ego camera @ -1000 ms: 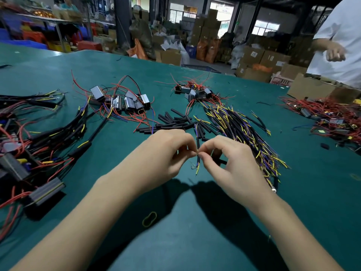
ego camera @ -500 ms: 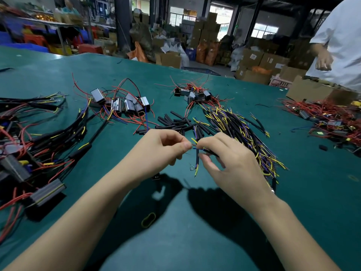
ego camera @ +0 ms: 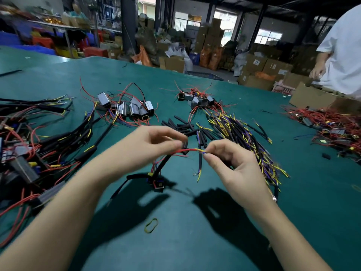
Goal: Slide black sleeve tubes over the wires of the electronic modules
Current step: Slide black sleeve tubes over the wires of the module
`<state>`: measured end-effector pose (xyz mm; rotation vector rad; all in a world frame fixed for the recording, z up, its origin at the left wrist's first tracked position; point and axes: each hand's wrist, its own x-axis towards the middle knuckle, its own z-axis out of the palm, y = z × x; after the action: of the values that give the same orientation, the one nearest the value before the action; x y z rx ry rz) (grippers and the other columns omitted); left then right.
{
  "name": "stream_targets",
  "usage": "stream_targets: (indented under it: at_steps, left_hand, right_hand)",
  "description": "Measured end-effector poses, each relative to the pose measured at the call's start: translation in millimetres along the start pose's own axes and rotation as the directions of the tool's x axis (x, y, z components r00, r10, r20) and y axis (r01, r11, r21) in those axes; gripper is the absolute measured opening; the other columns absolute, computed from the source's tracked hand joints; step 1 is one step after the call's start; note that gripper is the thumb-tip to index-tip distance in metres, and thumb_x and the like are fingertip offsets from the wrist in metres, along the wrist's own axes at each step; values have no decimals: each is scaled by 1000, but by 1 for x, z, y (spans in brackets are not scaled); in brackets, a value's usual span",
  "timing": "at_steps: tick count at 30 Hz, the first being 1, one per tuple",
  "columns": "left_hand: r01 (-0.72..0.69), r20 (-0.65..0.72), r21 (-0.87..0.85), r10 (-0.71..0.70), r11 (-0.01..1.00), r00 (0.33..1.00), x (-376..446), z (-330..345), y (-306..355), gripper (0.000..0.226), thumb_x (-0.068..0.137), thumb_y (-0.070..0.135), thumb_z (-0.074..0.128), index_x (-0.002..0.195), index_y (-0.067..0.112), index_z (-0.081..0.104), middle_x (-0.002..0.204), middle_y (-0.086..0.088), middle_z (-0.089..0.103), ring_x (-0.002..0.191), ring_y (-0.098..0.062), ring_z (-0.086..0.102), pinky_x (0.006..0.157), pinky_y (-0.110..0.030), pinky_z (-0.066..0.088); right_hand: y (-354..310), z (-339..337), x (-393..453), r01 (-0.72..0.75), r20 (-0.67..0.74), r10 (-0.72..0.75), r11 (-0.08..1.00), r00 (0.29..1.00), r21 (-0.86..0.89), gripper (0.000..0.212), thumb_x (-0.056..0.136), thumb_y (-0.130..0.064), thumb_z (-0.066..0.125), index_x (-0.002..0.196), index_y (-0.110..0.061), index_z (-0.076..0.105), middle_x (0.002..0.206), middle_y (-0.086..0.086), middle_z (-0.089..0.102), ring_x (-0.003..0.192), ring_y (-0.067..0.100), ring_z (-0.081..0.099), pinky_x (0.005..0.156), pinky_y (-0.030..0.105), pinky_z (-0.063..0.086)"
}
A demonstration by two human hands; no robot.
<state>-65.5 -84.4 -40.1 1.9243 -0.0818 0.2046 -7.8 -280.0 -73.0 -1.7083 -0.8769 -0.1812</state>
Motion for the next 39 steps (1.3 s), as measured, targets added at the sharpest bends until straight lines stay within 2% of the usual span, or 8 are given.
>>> stream_targets:
  at_steps: [4,8,10,14,19,25,30,39]
  left_hand:
    - [-37,-219,277,101,960,971,-33,-51,-15,35,89,2,59,97,35,69,89,12,73,83,-8,68,84,-22,51]
    - [-55,-133,466,131,883,982,-85,-57,-49,52,80,10,73,109,51,61,99,21,69,74,-1,65,73,-15,51]
    - [-111,-132,385,174,916,976,-99,-49,-57,50,75,28,80,115,50,60,104,18,68,73,-1,64,71,-14,50]
    - [-287,-280,227,345,931,896,-87,-22,-41,23,79,25,67,101,27,74,109,6,68,72,-11,67,69,-14,50]
    - [-364,-257,324,451,873,855,-52,4,-11,14,81,22,69,92,17,75,77,8,70,63,-5,63,61,-15,46]
    - [-296,-343,179,342,938,875,-9,39,-3,8,78,17,75,82,14,69,54,1,64,43,-5,44,48,-13,32]
    - [-267,-366,13,253,964,896,-1,49,-5,5,75,8,77,77,13,74,67,1,72,64,-11,68,64,-18,52]
    - [-248,-296,-97,210,964,932,-6,47,-7,9,80,7,71,81,16,74,78,-1,75,78,-21,70,78,-29,55]
  right_hand:
    - [-1,-3,6,-95,-17,97,992,995,84,14,86,-3,65,80,-16,65,71,-8,64,66,6,54,66,16,44]
    - [-3,0,7,-136,-23,141,981,990,138,12,86,-3,65,80,-13,65,70,-9,64,65,4,54,65,14,44]
    - [-4,2,6,-151,-35,158,977,987,148,12,85,-3,66,79,-13,65,69,-9,63,65,5,53,64,14,44]
    - [-6,4,4,-174,-36,182,971,983,166,13,86,-3,65,78,-14,65,68,-9,62,65,7,51,64,16,43]
    - [-10,5,2,-168,-21,174,969,984,180,14,85,-3,66,78,-15,65,68,-11,63,65,4,53,64,14,44]
    - [-12,5,2,-150,-18,159,960,987,237,11,88,-6,63,81,-14,64,66,-12,60,59,2,47,57,12,39]
    - [-11,4,3,-140,-29,152,958,988,252,9,91,-9,59,83,-11,64,64,-13,58,56,2,43,54,12,36]
    - [-9,7,2,-151,-54,167,964,984,220,10,91,-12,59,84,-10,64,62,-12,56,55,4,42,53,13,36]
